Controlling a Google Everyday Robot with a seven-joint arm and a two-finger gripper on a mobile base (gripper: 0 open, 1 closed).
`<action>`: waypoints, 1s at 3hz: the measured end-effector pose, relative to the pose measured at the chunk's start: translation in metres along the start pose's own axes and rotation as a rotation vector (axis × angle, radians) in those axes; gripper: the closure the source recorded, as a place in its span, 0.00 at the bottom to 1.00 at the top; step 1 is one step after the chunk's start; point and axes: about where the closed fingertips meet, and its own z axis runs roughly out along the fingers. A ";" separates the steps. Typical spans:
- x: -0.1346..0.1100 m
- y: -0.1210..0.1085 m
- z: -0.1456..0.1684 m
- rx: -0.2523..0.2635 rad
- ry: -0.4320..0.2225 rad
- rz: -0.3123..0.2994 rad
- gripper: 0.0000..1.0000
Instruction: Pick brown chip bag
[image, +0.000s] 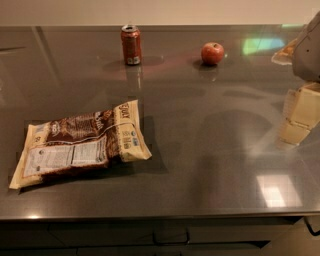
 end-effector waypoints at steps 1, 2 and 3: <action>0.000 0.000 0.000 0.000 0.000 0.000 0.00; -0.017 0.004 0.007 -0.036 -0.040 -0.030 0.00; -0.055 0.013 0.023 -0.087 -0.117 -0.105 0.00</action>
Offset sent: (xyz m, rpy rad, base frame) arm 0.0041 0.0441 -0.0162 0.0943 0.0740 0.1205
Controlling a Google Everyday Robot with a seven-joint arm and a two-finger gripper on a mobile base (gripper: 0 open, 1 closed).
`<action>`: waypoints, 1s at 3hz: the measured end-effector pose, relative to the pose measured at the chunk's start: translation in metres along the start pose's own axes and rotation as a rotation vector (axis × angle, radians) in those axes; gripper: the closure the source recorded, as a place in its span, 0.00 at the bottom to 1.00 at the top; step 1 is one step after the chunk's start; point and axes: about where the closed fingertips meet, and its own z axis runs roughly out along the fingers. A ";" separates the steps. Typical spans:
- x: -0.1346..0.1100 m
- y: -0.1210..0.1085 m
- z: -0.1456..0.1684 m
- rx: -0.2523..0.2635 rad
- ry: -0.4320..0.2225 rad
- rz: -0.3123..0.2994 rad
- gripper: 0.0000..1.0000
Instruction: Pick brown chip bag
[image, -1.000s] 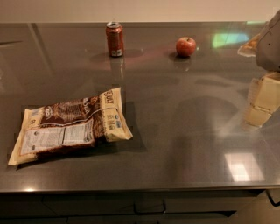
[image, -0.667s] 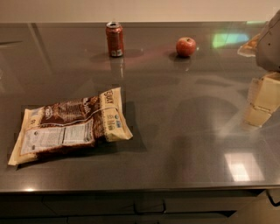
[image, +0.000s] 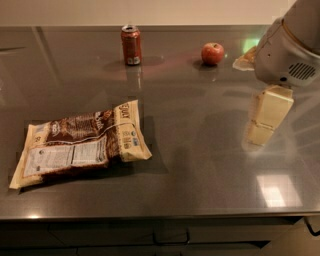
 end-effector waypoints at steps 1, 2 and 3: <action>-0.043 0.005 0.025 -0.058 -0.068 -0.078 0.00; -0.081 0.013 0.051 -0.098 -0.128 -0.123 0.00; -0.111 0.014 0.072 -0.114 -0.155 -0.110 0.00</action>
Offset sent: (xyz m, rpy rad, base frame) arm 0.0088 0.1430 -0.0471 0.1679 0.0707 0.2390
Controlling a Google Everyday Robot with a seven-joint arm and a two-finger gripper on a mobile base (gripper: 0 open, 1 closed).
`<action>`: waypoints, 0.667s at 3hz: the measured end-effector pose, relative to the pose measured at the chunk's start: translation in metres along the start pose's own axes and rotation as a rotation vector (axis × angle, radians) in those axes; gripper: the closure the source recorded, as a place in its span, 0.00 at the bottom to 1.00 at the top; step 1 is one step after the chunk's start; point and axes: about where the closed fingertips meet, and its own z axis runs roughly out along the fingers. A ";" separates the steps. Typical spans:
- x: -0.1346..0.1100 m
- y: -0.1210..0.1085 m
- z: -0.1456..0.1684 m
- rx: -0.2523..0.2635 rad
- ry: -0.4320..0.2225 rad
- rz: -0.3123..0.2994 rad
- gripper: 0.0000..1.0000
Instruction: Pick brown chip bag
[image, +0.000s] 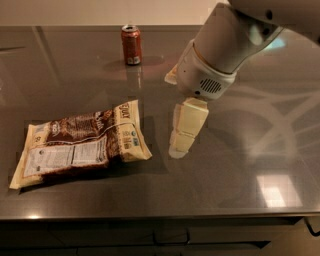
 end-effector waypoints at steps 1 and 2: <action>-0.022 -0.003 0.022 -0.018 -0.017 0.065 0.00; -0.043 0.000 0.043 -0.046 -0.029 0.138 0.00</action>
Offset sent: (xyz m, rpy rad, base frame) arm 0.0043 0.0903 -0.0375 0.0684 0.1834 -0.1762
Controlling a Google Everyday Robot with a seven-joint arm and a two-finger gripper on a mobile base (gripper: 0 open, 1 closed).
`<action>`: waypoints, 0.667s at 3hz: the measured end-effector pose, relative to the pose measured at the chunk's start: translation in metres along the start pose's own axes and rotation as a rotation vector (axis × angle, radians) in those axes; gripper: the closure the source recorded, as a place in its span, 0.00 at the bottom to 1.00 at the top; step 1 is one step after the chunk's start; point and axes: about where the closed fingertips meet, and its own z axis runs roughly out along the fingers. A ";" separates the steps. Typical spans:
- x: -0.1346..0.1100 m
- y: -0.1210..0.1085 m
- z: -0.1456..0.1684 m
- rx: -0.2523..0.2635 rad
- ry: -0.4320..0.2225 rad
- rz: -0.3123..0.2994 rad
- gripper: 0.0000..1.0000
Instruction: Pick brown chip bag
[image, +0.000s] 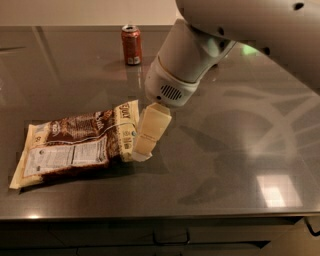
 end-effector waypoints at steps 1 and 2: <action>-0.012 0.007 0.024 -0.043 0.004 0.069 0.00; -0.018 0.005 0.044 -0.064 0.015 0.135 0.00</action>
Offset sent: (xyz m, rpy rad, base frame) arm 0.0068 0.0523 -0.0522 -0.0029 0.1881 -0.1630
